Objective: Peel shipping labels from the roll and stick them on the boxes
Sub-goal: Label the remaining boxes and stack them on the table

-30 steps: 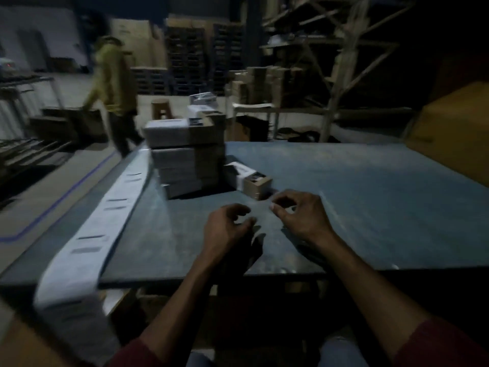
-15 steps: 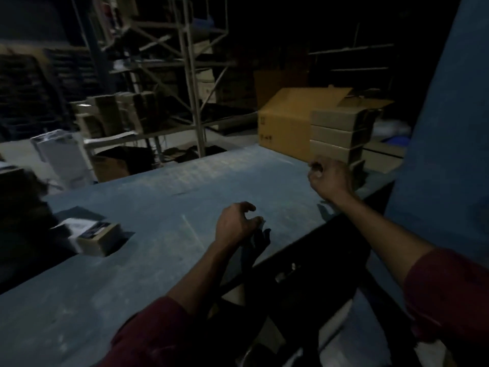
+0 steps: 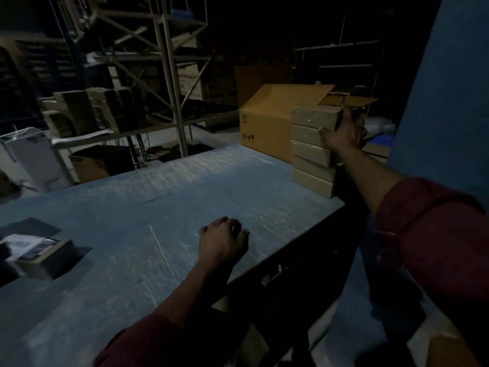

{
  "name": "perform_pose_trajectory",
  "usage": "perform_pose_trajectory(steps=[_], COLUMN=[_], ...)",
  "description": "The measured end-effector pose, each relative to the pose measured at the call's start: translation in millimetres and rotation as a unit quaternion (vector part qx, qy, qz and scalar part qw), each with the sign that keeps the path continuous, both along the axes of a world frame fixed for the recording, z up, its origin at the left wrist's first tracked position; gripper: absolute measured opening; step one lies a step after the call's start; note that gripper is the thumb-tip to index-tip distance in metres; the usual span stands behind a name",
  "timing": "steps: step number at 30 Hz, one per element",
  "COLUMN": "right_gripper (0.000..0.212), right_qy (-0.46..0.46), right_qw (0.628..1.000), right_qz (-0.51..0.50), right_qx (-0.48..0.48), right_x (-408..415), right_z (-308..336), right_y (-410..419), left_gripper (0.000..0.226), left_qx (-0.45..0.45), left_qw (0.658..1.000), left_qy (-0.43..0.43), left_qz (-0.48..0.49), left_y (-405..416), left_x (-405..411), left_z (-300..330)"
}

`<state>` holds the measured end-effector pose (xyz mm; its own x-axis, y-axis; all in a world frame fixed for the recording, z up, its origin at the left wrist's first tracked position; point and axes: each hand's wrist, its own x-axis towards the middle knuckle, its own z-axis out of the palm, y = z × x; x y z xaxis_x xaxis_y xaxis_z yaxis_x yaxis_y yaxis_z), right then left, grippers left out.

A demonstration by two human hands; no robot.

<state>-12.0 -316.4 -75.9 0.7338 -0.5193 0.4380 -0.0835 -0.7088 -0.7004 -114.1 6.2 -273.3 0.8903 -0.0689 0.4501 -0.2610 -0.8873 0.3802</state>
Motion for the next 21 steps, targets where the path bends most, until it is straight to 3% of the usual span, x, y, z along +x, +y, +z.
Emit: perform_pose_trajectory(steps=[6,15,18,21], right_gripper=[0.052,0.044,0.052,0.056], right_qy=[-0.075,-0.218,-0.236,-0.241], right_qw=[0.997,0.973,0.964,0.943], right_qz=[0.009,0.065,0.123,0.217], right_qx=[0.006,-0.023,-0.009,0.073], right_x=[9,1,-23,-59], right_z=[4,13,10,-8], right_y=[0,11,36,79], left_gripper=[0.032,0.03,0.041,0.056], left_qx=[0.004,-0.031,-0.157,-0.375], left_qw=[1.0,0.999,0.987,0.925], left_qy=[0.004,0.024,0.03,0.051], left_qz=[0.0,-0.004,0.01,-0.025], left_y=[-1,-2,-1,10], left_x=[1,-2,-11,-33], left_z=[1,7,14,22])
